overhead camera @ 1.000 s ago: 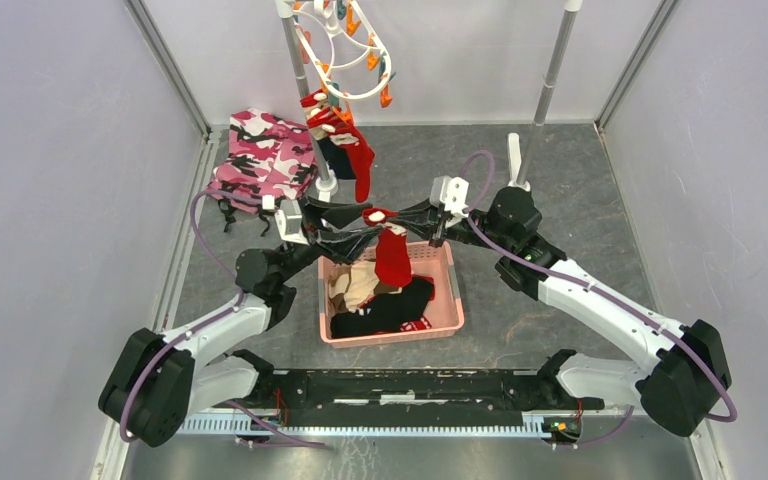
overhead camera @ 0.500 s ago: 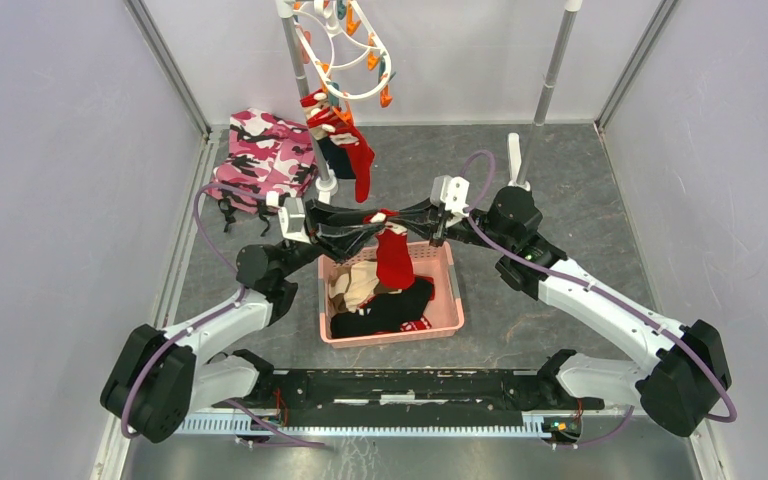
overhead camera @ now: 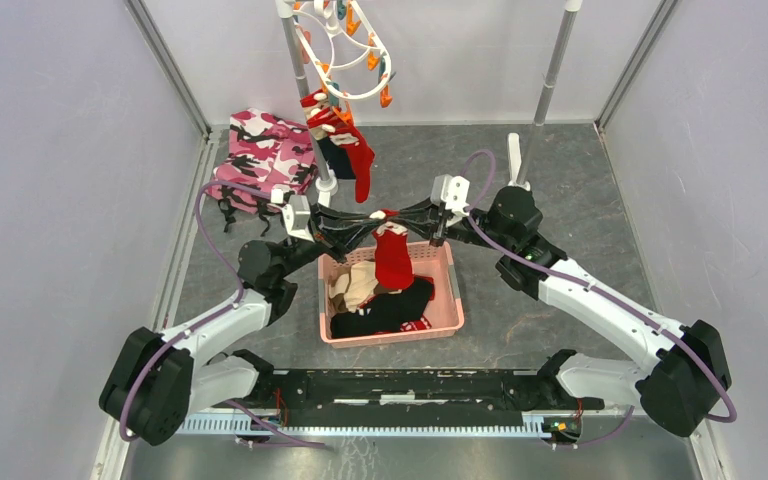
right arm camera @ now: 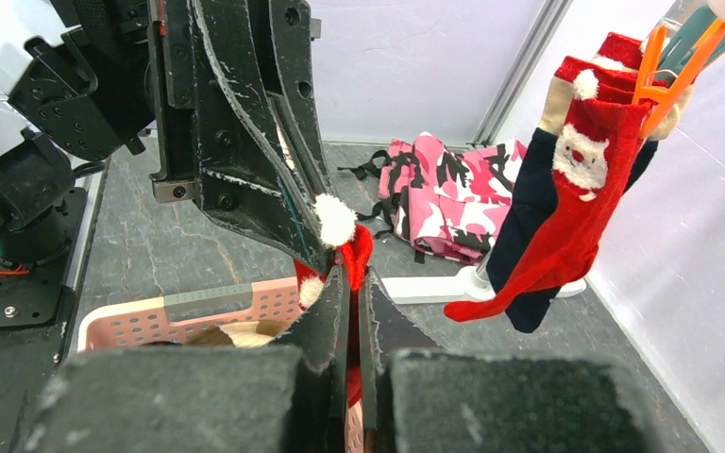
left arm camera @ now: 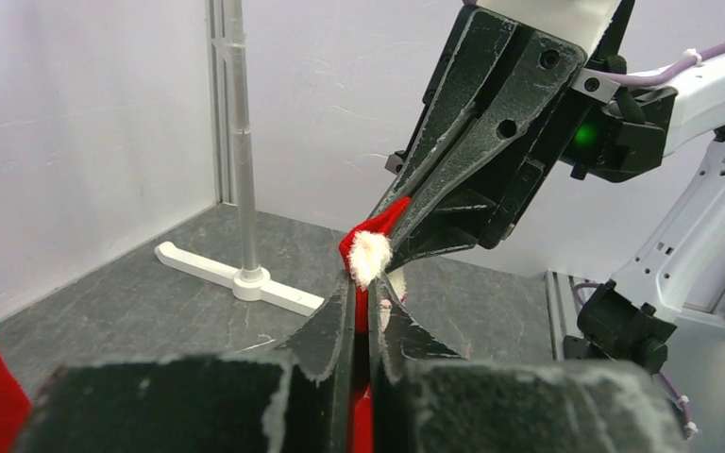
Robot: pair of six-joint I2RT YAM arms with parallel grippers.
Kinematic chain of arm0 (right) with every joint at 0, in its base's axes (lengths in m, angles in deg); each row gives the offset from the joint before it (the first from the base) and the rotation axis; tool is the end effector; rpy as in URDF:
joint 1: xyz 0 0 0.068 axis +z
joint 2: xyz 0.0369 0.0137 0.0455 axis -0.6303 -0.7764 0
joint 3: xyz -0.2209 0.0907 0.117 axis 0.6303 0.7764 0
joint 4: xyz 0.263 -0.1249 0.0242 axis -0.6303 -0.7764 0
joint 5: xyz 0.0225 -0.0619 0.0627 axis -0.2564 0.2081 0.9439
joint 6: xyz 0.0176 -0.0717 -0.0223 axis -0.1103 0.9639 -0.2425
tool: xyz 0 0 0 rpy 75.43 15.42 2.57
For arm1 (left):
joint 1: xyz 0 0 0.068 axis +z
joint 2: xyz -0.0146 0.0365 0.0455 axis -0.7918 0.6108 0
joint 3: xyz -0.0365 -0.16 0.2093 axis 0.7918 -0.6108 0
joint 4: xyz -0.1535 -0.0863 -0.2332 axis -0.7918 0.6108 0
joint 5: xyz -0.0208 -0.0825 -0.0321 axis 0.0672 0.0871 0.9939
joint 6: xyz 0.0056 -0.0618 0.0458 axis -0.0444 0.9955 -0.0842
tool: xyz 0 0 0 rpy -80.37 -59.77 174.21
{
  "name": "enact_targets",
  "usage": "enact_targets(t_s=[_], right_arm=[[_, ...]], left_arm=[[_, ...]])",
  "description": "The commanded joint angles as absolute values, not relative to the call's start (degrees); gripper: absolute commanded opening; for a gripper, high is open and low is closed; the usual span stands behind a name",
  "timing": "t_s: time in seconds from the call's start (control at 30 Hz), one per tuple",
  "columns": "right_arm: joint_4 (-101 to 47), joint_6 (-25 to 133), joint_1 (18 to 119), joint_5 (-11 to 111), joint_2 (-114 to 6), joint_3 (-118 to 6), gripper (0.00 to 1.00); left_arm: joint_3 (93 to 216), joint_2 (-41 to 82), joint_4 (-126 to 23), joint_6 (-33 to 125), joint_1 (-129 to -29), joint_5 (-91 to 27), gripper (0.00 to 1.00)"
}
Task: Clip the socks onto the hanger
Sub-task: Pick up the sock from the bin.
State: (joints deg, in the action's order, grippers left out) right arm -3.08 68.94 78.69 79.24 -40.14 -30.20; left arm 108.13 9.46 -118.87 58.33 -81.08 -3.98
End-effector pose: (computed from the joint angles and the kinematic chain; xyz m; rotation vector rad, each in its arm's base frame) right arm 0.2289 0.2402 0.3392 -1.0789 1.1131 0.9013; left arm 0.2192 -0.1642 0.2852 0.6462 1.0266 -1.1395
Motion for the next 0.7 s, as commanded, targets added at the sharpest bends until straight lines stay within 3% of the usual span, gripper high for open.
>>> enact_targets(t_s=[0.0,0.1,0.27,0.33,0.67], right_arm=[[-0.21,68.38,78.31,79.54,-39.81,-30.39,0.00],[-0.70,68.55,78.05,78.62,-39.79,-30.47,0.08],[-0.43,68.03,74.75,77.46,-38.86,-30.05,0.42],[1.55,66.92,71.83,78.41,-38.71,-29.93,0.51],[4.79,77.32,65.77,84.03,-50.53,-43.06,0.86]], left_arm=[[110.58,9.63,-120.89,56.87,-81.27,-3.89,0.02],[110.43,8.91,-119.91,55.57,-81.27,-3.94,0.02],[110.17,5.91,-110.51,47.67,-81.27,-5.75,0.02],[110.07,3.83,-106.27,43.27,-81.27,-6.67,0.02],[109.00,0.22,-101.65,37.60,-81.35,-8.03,0.02]])
